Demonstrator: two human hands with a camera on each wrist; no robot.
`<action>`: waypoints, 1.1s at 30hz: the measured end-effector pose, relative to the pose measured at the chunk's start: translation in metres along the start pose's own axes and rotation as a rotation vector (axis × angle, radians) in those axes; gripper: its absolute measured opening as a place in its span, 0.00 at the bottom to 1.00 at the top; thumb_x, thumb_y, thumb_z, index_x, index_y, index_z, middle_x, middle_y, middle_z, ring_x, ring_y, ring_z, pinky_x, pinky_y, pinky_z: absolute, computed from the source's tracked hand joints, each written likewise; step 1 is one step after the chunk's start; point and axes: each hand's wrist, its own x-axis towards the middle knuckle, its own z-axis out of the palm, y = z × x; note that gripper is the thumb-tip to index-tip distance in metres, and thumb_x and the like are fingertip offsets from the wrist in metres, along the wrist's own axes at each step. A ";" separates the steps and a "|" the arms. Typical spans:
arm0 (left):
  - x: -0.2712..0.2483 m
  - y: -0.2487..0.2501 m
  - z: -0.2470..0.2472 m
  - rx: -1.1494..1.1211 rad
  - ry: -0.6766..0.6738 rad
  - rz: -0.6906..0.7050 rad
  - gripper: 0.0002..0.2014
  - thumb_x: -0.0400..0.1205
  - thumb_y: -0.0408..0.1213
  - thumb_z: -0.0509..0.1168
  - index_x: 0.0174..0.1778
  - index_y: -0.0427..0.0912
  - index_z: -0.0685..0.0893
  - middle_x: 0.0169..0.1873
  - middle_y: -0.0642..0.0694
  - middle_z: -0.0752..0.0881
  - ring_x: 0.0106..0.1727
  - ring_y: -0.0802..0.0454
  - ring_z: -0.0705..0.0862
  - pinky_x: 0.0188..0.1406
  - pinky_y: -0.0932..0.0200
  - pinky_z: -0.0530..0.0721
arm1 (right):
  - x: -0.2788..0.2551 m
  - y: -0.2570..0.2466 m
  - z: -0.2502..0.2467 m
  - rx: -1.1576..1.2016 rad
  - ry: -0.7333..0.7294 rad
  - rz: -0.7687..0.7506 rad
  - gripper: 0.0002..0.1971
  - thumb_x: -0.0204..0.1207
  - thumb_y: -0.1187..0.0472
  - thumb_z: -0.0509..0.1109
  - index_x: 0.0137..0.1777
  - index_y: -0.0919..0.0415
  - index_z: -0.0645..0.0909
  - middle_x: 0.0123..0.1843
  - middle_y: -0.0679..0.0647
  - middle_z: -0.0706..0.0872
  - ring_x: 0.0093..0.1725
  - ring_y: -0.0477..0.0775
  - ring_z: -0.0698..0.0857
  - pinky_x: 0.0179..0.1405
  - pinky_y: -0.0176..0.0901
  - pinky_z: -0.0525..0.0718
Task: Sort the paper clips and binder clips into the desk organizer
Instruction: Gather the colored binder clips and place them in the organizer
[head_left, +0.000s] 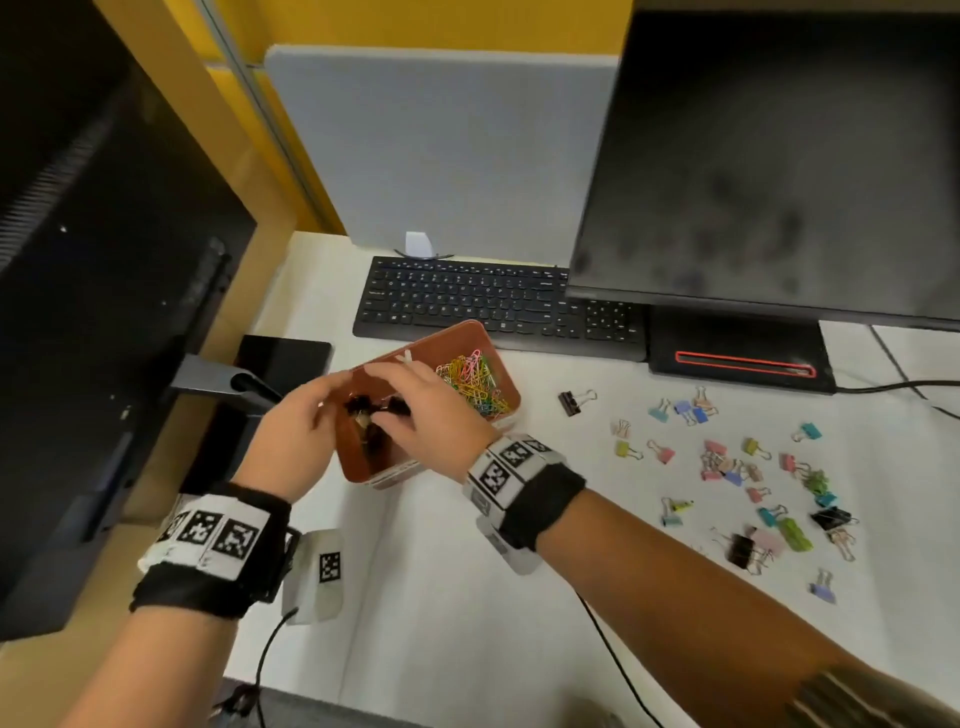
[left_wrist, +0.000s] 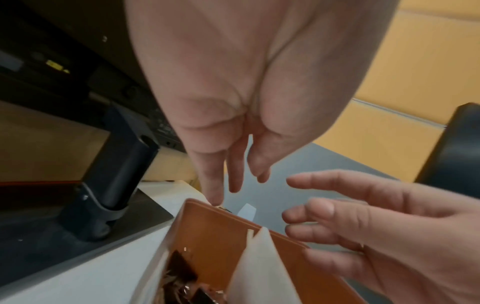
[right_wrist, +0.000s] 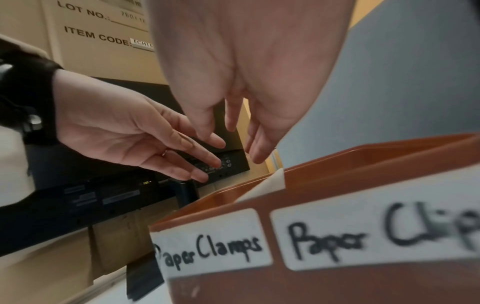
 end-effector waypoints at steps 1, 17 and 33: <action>-0.003 0.004 0.002 -0.040 -0.009 0.019 0.17 0.82 0.28 0.58 0.64 0.47 0.79 0.58 0.49 0.84 0.52 0.54 0.81 0.57 0.54 0.79 | -0.009 0.006 -0.005 0.003 0.018 -0.011 0.22 0.79 0.58 0.65 0.73 0.53 0.69 0.69 0.53 0.75 0.65 0.52 0.77 0.69 0.52 0.77; -0.007 0.108 0.221 0.044 -0.417 0.191 0.34 0.75 0.40 0.71 0.75 0.55 0.64 0.80 0.44 0.49 0.81 0.46 0.52 0.77 0.57 0.54 | -0.169 0.189 -0.152 -0.307 0.219 0.731 0.46 0.59 0.42 0.80 0.75 0.43 0.60 0.80 0.56 0.59 0.79 0.62 0.58 0.77 0.62 0.64; 0.029 0.096 0.286 0.106 -0.381 0.312 0.12 0.69 0.35 0.76 0.46 0.51 0.88 0.61 0.48 0.73 0.60 0.43 0.74 0.67 0.53 0.72 | -0.154 0.206 -0.139 -0.328 0.024 0.516 0.22 0.70 0.57 0.75 0.65 0.50 0.78 0.65 0.54 0.68 0.59 0.57 0.70 0.61 0.49 0.77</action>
